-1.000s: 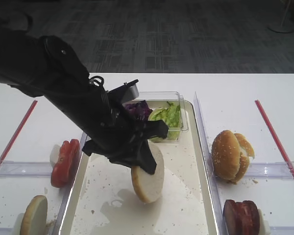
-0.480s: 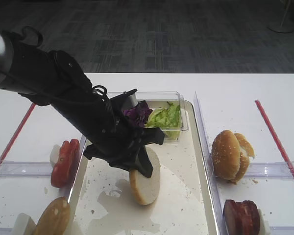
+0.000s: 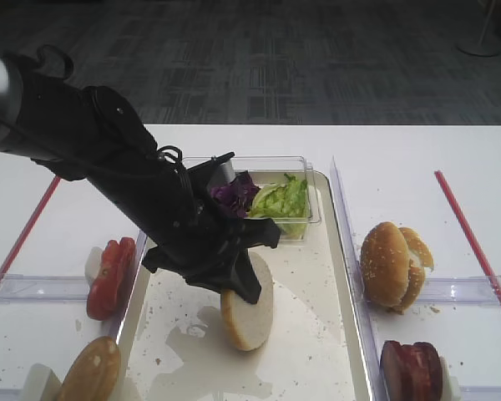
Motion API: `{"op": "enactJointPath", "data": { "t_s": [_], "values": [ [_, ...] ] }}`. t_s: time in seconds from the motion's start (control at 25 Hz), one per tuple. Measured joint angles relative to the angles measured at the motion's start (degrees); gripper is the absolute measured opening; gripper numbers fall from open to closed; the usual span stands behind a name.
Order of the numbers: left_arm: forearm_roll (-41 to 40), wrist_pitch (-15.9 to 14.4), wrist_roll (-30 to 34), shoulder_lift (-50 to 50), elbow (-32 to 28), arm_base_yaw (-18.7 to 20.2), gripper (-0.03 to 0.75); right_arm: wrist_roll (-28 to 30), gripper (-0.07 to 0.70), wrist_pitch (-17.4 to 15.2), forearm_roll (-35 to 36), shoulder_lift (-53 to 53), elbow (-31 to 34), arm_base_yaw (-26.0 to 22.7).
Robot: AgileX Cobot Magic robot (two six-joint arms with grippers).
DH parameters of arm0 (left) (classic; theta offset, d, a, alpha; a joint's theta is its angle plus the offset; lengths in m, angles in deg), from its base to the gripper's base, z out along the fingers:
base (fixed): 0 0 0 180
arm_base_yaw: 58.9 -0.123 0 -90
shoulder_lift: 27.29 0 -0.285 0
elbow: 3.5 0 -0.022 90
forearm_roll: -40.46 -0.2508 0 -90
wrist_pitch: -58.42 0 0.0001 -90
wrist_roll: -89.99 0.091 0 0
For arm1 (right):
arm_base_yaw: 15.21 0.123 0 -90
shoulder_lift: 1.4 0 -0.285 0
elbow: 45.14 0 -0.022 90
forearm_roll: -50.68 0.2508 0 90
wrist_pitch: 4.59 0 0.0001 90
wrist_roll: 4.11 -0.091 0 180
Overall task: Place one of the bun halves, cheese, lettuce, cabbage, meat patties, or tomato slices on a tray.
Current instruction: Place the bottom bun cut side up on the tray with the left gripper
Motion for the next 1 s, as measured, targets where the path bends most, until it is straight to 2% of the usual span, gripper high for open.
{"op": "enactJointPath", "data": {
  "t_s": [0.12,0.2,0.44,0.52,0.68,1.0],
  "values": [
    [0.00,0.00,0.00,0.00,0.00,0.00,0.063,0.00,0.364,0.00,0.00,0.00,0.00,0.00],
    [0.00,0.00,-0.23,0.00,0.00,0.00,0.113,0.00,0.364,0.00,0.00,0.00,0.00,0.00],
    [-3.26,0.00,-4.40,0.00,0.00,0.00,0.392,0.00,0.364,0.00,0.00,0.00,0.00,0.00],
    [-5.34,0.00,-6.28,0.00,0.00,0.00,0.461,0.00,0.364,0.00,0.00,0.00,0.00,0.00],
    [-7.80,0.00,-7.98,0.00,0.00,0.00,0.511,0.00,0.364,0.00,0.00,0.00,0.00,0.00],
    [-8.03,0.00,-8.29,0.00,0.00,0.00,0.517,0.00,0.364,0.00,0.00,0.00,0.00,0.00]
  ]
}}
